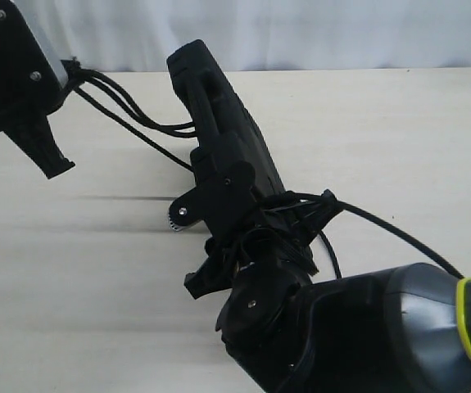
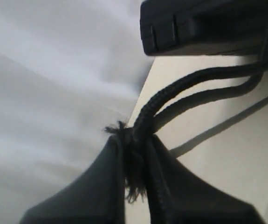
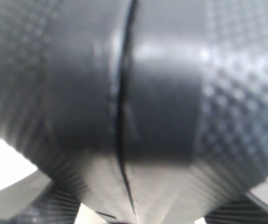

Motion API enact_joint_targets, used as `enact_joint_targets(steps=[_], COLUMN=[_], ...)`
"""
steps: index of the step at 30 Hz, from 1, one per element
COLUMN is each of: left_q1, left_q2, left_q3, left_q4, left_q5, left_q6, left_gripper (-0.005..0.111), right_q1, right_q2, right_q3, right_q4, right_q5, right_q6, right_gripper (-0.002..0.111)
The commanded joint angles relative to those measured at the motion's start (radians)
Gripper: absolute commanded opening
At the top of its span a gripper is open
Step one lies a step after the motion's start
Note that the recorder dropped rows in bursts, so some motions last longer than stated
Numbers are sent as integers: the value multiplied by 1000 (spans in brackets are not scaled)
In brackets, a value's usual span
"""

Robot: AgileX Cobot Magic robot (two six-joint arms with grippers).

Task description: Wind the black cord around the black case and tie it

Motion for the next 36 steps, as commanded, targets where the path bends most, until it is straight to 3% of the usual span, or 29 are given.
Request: enact_joint_targets(steps=[1, 4, 8, 13, 17, 26, 32, 36], left_q1=[-50, -50, -80, -188, -195, -195, -195, -261], left_q2=[-5, -5, 48, 86, 124, 263, 263, 263], left_q3=[5, 5, 5, 5, 5, -7, -101, -112], left_q4=[-12, -114, -179, -198, -270, -262, -262, -232], left_q5=[-60, -56, 71, 59, -8, 13, 1, -1], left_q6=[-17, -21, -30, -102, -248, -309, -414, -432], left_gripper=[0, 0, 0, 0, 0, 0, 0, 0], right_q1=[-4, -4, 0, 0, 0, 0, 0, 0], right_q2=[-7, -7, -7, -7, -7, -7, -7, -7], right_q3=[-3, -3, -3, -3, -3, -3, -3, -3], right_q4=[43, 43, 55, 68, 68, 68, 68, 68], right_q5=[-38, -38, -44, -108, -112, -168, -170, -170], right_q6=[18, 18, 18, 18, 18, 18, 18, 18], right_gripper=[4, 4, 4, 5, 5, 5, 5, 5])
